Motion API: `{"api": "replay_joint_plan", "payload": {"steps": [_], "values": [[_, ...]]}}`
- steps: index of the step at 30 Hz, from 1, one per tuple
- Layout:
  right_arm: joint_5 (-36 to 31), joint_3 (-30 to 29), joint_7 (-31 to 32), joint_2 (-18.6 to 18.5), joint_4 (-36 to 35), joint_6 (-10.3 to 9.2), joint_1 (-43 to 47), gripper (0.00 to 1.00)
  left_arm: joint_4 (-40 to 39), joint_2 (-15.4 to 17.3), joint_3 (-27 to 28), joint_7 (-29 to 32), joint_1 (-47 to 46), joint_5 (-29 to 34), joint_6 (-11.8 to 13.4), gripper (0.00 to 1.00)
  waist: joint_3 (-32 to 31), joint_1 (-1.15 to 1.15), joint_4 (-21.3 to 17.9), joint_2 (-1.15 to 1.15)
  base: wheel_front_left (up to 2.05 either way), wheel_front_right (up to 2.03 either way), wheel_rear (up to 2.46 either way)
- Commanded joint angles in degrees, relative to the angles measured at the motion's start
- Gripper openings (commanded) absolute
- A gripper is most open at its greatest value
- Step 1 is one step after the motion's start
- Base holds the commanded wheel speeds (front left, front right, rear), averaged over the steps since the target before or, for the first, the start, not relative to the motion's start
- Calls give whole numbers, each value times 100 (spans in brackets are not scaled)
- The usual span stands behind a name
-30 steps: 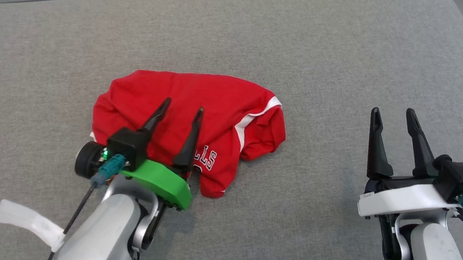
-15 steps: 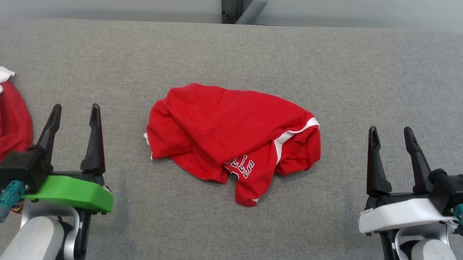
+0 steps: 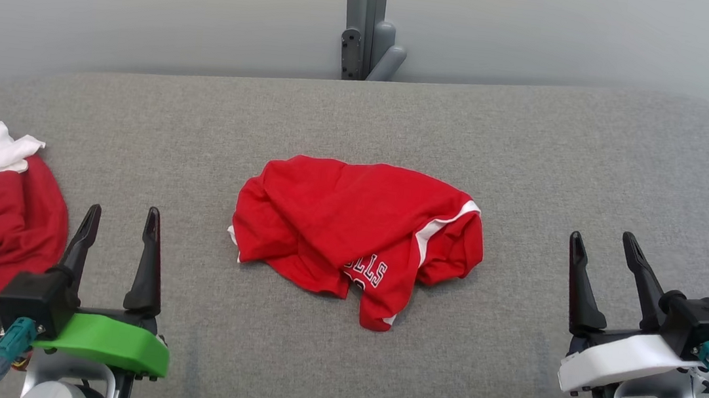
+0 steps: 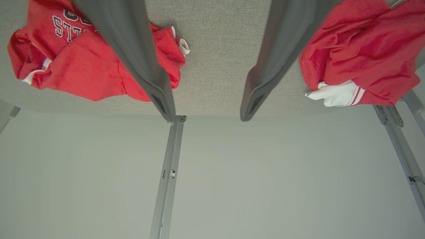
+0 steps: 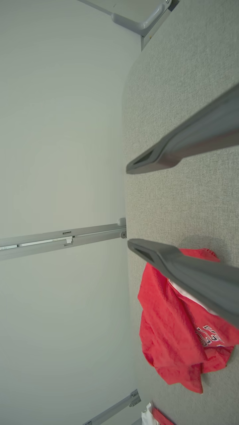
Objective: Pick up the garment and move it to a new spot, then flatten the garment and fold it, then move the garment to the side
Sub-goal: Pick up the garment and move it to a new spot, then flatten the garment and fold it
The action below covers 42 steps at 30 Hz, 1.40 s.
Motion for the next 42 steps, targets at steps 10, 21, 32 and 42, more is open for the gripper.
{"api": "replay_joint_plan", "payload": {"steps": [10, 21, 32, 42], "values": [[-75, -25, 198, -54, -214, 0, 295, 100, -217, 160, -45, 164, 411, -18, 97, 100, -273, 0, -45, 0, 0, 0, 0], [-61, -75, 224, -21, -281, 0, 306, 100, -235, 177, -64, 206, 378, -60, 143, 100, -222, 0, -73, 0, 0, 0, 0], [-53, -94, 243, -8, -297, 0, 261, 100, -199, 171, -115, 204, 300, -61, 154, 100, -191, 0, -40, 0, 0, 0, 0], [-76, -70, 256, -14, -370, 0, 105, 100, -191, -36, -820, 554, -358, 208, -274, 100, 109, 0, -10, 0, 0, 0, 0]]}}
